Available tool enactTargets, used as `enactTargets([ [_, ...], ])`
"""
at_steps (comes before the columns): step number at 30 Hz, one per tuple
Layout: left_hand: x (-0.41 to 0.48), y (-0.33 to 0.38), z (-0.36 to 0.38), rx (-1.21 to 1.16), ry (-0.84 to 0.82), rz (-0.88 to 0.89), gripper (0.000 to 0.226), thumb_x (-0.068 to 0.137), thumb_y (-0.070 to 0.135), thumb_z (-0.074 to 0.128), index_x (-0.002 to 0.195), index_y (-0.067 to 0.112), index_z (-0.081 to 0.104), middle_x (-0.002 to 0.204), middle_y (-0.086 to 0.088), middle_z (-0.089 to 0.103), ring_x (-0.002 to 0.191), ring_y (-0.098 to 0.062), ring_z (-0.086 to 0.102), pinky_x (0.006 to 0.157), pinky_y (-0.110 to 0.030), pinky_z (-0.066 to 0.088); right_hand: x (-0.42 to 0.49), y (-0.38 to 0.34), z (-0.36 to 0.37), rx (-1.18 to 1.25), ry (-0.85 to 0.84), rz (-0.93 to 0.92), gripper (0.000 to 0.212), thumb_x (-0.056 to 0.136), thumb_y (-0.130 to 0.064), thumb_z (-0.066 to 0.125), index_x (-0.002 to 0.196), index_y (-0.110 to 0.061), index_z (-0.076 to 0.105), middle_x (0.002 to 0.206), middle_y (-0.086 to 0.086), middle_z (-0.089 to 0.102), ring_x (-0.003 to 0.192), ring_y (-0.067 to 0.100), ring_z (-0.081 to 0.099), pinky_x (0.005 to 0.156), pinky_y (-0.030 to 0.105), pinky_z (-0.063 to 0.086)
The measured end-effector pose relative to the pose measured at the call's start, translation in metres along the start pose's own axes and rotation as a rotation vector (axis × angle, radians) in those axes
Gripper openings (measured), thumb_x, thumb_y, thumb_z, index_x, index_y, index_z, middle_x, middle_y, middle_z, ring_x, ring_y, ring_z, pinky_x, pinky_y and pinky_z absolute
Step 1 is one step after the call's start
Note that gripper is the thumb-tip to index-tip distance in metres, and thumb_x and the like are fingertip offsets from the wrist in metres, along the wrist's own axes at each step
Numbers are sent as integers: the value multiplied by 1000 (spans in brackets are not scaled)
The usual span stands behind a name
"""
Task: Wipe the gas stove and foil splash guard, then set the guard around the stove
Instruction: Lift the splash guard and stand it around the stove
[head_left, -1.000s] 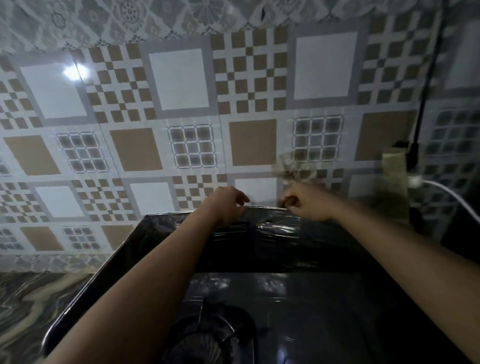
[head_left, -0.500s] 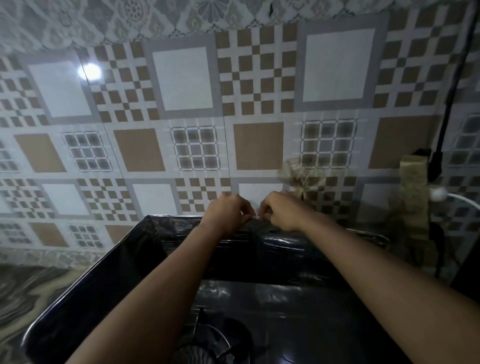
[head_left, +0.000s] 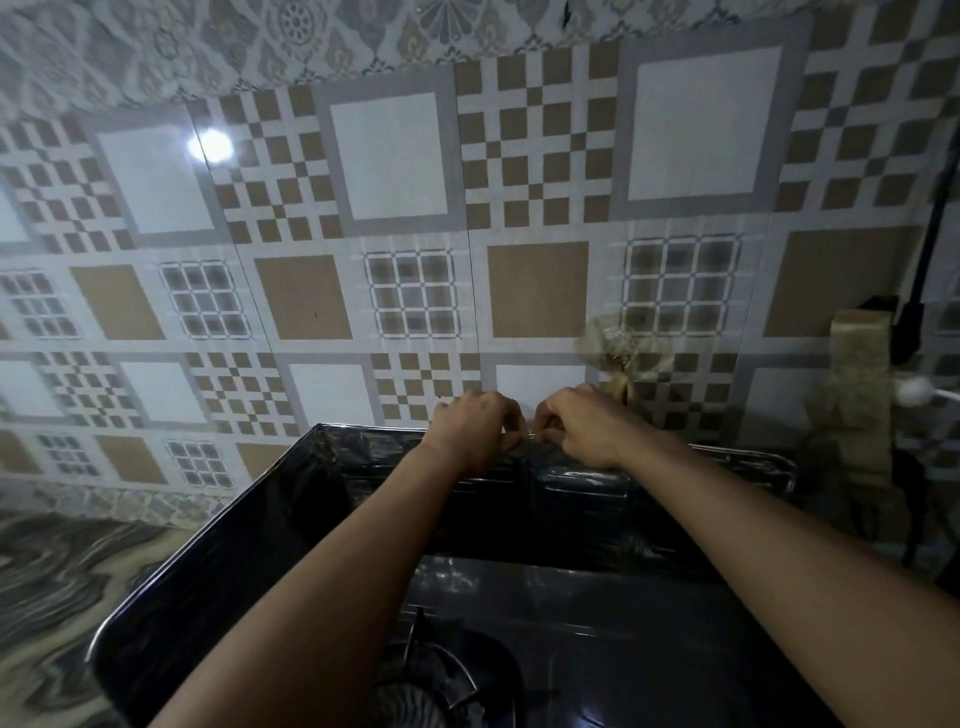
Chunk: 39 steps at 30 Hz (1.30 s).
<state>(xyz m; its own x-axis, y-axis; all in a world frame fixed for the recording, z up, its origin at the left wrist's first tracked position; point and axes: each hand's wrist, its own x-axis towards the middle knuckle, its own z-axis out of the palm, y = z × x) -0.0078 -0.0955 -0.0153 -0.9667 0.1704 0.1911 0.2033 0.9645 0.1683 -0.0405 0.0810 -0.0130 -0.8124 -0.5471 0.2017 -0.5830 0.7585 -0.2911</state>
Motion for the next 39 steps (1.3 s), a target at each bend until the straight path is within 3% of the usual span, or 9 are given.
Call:
enactTargets([
  [4, 0, 0, 3, 47, 18, 5, 15, 94, 30, 60, 107, 27, 65, 118, 2, 64, 110, -21, 59, 97, -54, 46, 1, -2, 3, -27, -1, 3, 18, 89, -11, 67, 101, -22, 75, 101, 5, 72, 86, 23, 67, 76, 43, 59],
  [8, -2, -9, -5, 71, 24, 19, 10, 92, 37, 63, 100, 31, 66, 116, 6, 64, 110, -19, 58, 97, -54, 46, 2, -1, 1, -13, -2, -1, 13, 90, -14, 68, 98, -21, 76, 99, 4, 73, 86, 22, 68, 78, 43, 59],
  [15, -29, -79, -43, 290, -24, -80, 20, 92, 44, 61, 110, 36, 66, 126, 9, 63, 115, -14, 59, 105, -51, 44, 3, 1, 0, 27, -13, -12, 8, 93, -18, 68, 92, -18, 76, 94, -1, 74, 81, 13, 67, 79, 38, 58],
  [21, -55, -134, -64, 447, -1, -256, 21, 92, 42, 64, 113, 42, 68, 118, 8, 69, 107, -15, 64, 101, -49, 47, 6, 2, -2, 12, -34, -18, 7, 92, -20, 70, 90, -20, 77, 86, -5, 71, 78, 9, 65, 73, 34, 56],
  [27, -54, -142, -63, 497, 7, -277, 21, 91, 46, 64, 112, 43, 68, 113, 9, 70, 105, -15, 65, 98, -45, 45, 7, 3, -5, 9, -50, -16, 7, 92, -19, 70, 89, -21, 77, 82, -8, 69, 77, 9, 65, 72, 31, 54],
  [32, -51, -145, -62, 509, 46, -279, 15, 93, 35, 64, 105, 40, 72, 106, 8, 73, 101, -17, 66, 94, -42, 46, 8, 6, -4, 17, -49, -5, 10, 92, -18, 69, 87, -22, 76, 77, -14, 66, 76, 4, 64, 73, 31, 55],
  [36, -49, -143, -61, 526, 52, -279, 15, 93, 36, 64, 106, 40, 72, 106, 7, 73, 103, -17, 65, 93, -41, 46, 7, 6, -5, 16, -65, -6, 9, 92, -22, 68, 91, -25, 77, 90, -8, 73, 82, 9, 66, 79, 36, 57],
  [39, -47, -142, -63, 525, -17, -310, 25, 90, 50, 64, 114, 43, 67, 109, 14, 71, 109, -15, 63, 95, -44, 46, -1, 9, -11, -10, -85, 3, 21, 93, -29, 68, 113, -29, 74, 106, -7, 74, 92, 11, 67, 86, 34, 55],
])
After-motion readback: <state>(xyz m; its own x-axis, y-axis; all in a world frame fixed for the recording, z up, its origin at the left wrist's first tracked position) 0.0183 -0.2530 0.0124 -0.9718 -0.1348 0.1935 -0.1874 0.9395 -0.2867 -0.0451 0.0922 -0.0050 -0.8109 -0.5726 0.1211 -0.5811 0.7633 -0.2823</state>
